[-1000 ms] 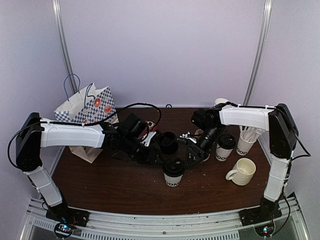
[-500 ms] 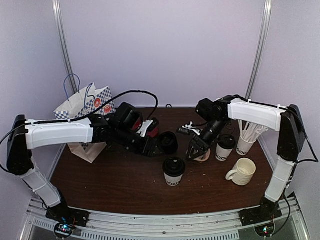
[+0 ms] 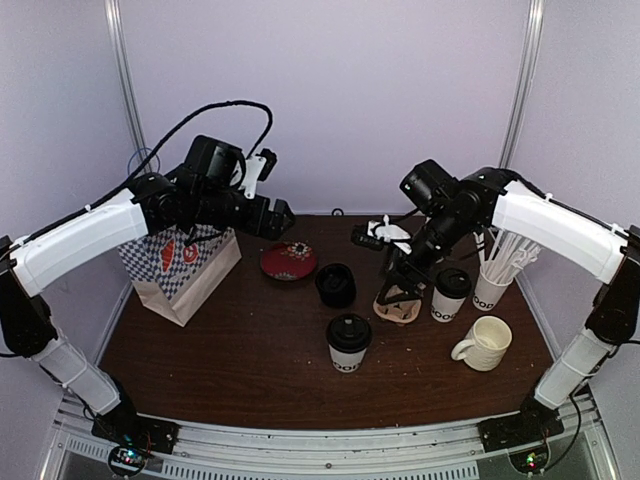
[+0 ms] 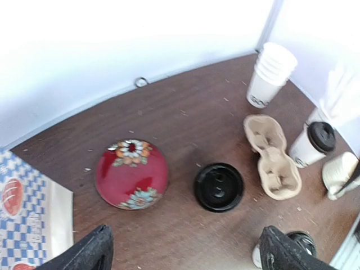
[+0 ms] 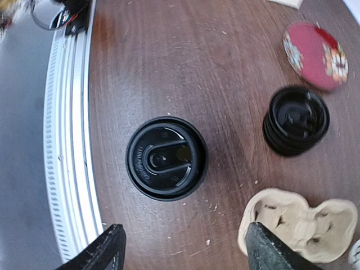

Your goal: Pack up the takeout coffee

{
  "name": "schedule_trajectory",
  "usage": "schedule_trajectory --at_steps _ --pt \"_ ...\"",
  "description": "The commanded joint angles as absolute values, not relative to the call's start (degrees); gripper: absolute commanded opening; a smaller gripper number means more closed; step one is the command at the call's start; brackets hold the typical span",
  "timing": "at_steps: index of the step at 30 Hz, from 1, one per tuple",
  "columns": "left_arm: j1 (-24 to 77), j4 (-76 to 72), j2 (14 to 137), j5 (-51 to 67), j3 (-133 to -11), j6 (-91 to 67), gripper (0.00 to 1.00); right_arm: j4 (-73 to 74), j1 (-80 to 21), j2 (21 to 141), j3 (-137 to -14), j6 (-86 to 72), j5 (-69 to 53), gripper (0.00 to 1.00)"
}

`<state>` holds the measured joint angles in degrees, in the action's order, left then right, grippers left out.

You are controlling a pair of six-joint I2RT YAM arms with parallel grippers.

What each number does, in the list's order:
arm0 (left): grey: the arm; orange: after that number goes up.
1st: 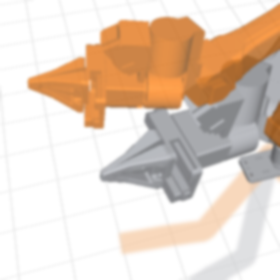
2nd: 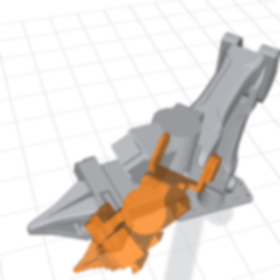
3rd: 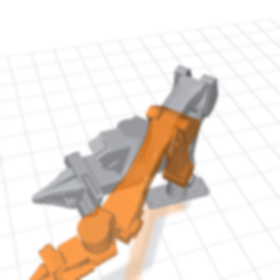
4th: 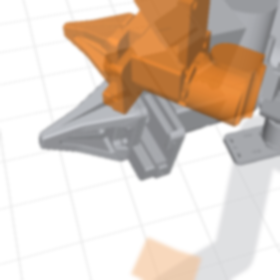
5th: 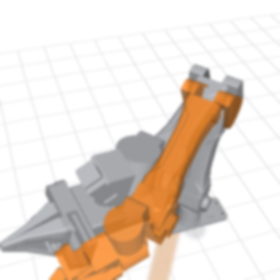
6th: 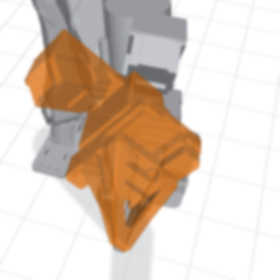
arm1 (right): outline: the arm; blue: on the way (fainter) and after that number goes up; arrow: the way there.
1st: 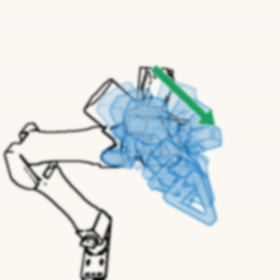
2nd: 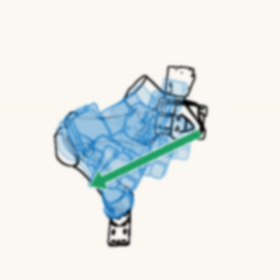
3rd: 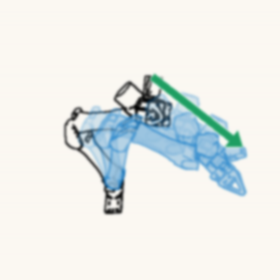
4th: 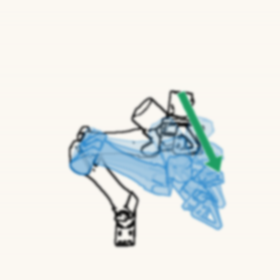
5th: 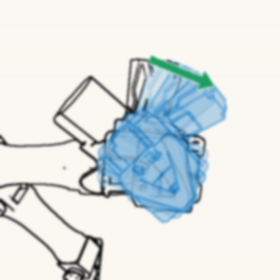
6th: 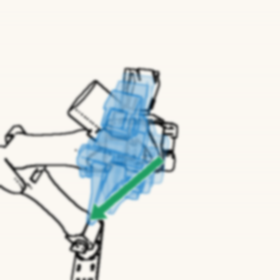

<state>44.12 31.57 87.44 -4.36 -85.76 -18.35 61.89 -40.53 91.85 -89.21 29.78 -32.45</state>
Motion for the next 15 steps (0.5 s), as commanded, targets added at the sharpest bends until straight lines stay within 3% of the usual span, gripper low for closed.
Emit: schedule_trajectory --at_steps 1,5,8,15 --pt "38.5 23.0 82.9 -4.8 -76.7 -18.8 0.94 61.3 -47.4 93.3 -91.3 38.6 -22.6 0.79" --pt "36.5 20.1 80.0 -4.7 -71.2 -18.2 0.93 62.4 -51.0 98.1 -93.4 40.4 -19.6 0.86" --pt "36.5 19.9 78.7 -4.5 -71.1 -17.5 0.93 62.8 -52.4 101.1 -95.2 40.2 -18.3 0.97" --pt "36.5 19.3 77.1 -3.0 -70.3 -17.3 0.93 62.3 -54.3 104.7 -97.2 40.0 -15.2 0.95"
